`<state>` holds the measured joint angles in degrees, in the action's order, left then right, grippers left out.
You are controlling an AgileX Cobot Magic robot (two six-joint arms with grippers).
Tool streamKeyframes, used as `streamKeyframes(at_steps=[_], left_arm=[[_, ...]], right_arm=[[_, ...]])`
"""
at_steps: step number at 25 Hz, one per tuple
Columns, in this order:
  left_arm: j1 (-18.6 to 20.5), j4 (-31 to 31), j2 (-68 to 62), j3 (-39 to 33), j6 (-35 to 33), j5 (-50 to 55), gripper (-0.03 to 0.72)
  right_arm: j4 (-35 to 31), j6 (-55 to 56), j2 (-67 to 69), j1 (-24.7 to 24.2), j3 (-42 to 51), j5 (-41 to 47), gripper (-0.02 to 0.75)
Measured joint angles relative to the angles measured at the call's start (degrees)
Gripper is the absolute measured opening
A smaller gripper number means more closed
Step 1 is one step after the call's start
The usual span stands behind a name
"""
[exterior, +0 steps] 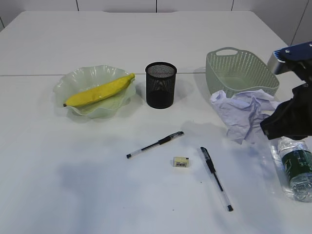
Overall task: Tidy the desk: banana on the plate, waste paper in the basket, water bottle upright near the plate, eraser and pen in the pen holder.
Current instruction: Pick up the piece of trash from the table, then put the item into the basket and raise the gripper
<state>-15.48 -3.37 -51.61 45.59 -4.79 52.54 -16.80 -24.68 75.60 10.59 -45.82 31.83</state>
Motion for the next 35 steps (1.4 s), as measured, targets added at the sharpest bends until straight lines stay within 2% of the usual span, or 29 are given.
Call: streamKeyframes(at_steps=[6,17,25,35], left_arm=[[0.0,0.0,0.0,0.0,0.0,0.19,0.328],[0.0,0.0,0.0,0.0,0.0,0.55,0.328],[0.0,0.0,0.0,0.0,0.0,0.55,0.328],[0.0,0.1,0.0,0.0,0.0,0.55,0.328]], right_arm=[[0.55,0.0,-3.87,0.0,-0.36,0.33,-0.015],[4.24,0.0,-3.97,0.0,-6.79,0.43,-0.015],[13.07,6.89,-3.97,0.0,-7.43,-2.76,-0.015],[23.77,16.26,0.8,0.0,-11.05,-2.76,-0.015]])
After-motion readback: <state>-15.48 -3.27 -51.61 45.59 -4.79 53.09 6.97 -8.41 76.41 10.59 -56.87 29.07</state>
